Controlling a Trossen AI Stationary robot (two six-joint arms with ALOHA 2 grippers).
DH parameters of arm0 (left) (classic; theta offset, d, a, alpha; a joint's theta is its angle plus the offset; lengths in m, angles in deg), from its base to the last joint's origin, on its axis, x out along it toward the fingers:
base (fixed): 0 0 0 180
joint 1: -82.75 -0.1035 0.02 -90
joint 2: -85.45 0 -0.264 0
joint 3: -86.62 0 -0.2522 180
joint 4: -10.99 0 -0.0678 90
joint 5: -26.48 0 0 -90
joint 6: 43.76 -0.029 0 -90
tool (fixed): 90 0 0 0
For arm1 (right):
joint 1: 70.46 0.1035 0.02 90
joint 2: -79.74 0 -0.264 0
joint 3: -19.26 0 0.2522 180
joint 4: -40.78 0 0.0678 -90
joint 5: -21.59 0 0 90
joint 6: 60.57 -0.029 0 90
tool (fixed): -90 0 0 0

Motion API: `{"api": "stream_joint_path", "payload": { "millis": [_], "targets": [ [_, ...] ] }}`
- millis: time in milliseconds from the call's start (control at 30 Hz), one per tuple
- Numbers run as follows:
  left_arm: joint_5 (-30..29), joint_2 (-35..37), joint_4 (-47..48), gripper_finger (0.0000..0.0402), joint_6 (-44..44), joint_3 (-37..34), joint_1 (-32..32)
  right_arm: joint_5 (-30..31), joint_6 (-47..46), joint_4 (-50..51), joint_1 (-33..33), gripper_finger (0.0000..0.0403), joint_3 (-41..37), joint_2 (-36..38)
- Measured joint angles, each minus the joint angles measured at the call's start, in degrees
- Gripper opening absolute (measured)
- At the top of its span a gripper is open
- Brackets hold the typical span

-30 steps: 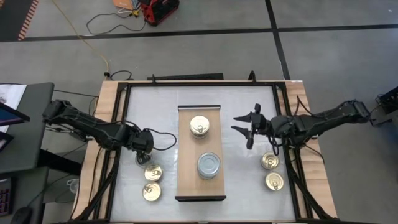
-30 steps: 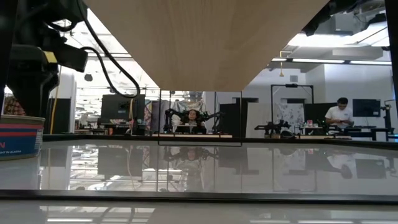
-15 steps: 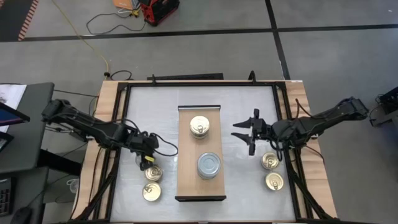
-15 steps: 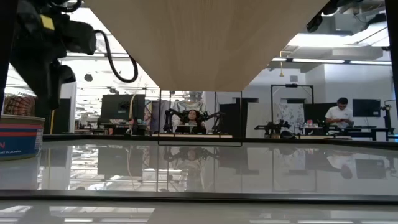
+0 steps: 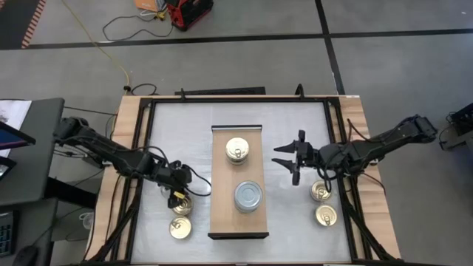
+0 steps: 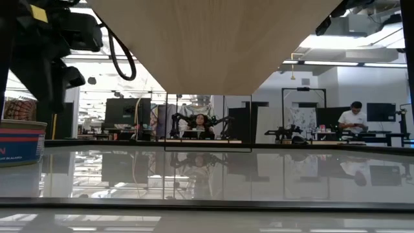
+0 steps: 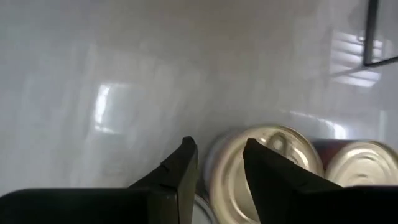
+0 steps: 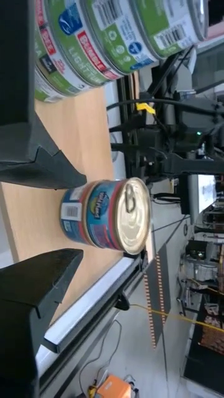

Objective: Stack canned seafood by type on shelf
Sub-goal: Stack the blue tuna can on top of the stacked blue tuna cans on the shelf

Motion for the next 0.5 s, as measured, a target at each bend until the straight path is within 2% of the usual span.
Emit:
{"api": "stream_joint_path", "payload": {
  "millis": [500],
  "targets": [
    [2.92,-8.21,-1.75,0.0103,-4.49,0.15,-0.04,0.04,-0.12,-0.04,0.03,0.0195,0.00,0.00]
  ]
}}
